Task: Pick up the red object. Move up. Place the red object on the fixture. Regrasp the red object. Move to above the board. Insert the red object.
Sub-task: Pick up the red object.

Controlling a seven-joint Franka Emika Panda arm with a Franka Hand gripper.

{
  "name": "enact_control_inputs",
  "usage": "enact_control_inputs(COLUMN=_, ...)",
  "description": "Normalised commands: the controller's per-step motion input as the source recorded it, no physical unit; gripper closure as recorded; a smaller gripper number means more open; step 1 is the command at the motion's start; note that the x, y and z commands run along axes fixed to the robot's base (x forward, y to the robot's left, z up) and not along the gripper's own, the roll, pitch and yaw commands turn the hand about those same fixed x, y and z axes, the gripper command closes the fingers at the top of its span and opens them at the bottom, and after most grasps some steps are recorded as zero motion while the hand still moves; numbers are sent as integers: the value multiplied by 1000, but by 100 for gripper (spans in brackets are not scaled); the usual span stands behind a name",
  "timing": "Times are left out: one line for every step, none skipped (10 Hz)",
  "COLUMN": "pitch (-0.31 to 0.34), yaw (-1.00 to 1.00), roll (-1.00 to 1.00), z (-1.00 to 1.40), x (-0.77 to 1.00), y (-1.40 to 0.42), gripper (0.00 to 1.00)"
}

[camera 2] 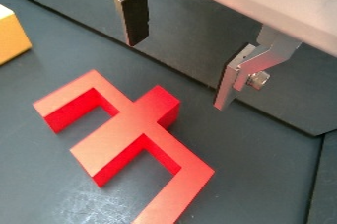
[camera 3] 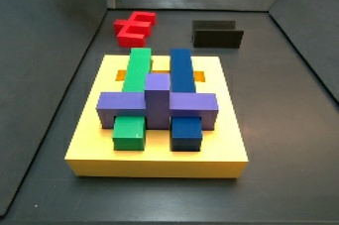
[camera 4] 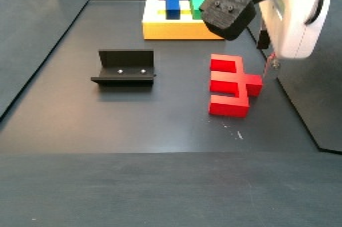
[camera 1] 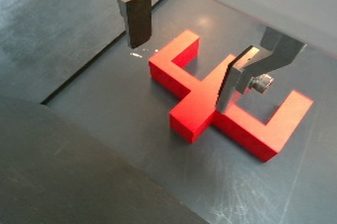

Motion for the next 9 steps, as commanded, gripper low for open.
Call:
enact_control_inputs(pitch=0, yaw=0, roll=36, z=-414, x=0, y=-54, gripper=0)
enact_control_inputs(pitch=3, yaw=37, roll=94, z=-431, x=0, y=-83, gripper=0)
enact_control_inputs(pitch=16, yaw=29, roll=134, z=-409, x=6, y=-171, gripper=0)
enact_control_inputs(pitch=29, yaw=6, roll=141, z=-351, x=0, y=-160, gripper=0)
enact_control_inputs(pitch=23, yaw=0, roll=123, z=-314, x=0, y=-120, gripper=0)
enact_control_inputs(pitch=1, yaw=0, roll=94, z=-303, x=0, y=-86, gripper=0)
enact_control_inputs(pitch=0, yaw=0, roll=84, z=-306, x=0, y=-49, gripper=0)
enact_control_inputs(pitch=0, yaw=0, roll=67, z=-289, x=-29, y=0, gripper=0)
enact_control_inputs(pitch=0, yaw=0, roll=29, z=-271, x=-23, y=0, gripper=0)
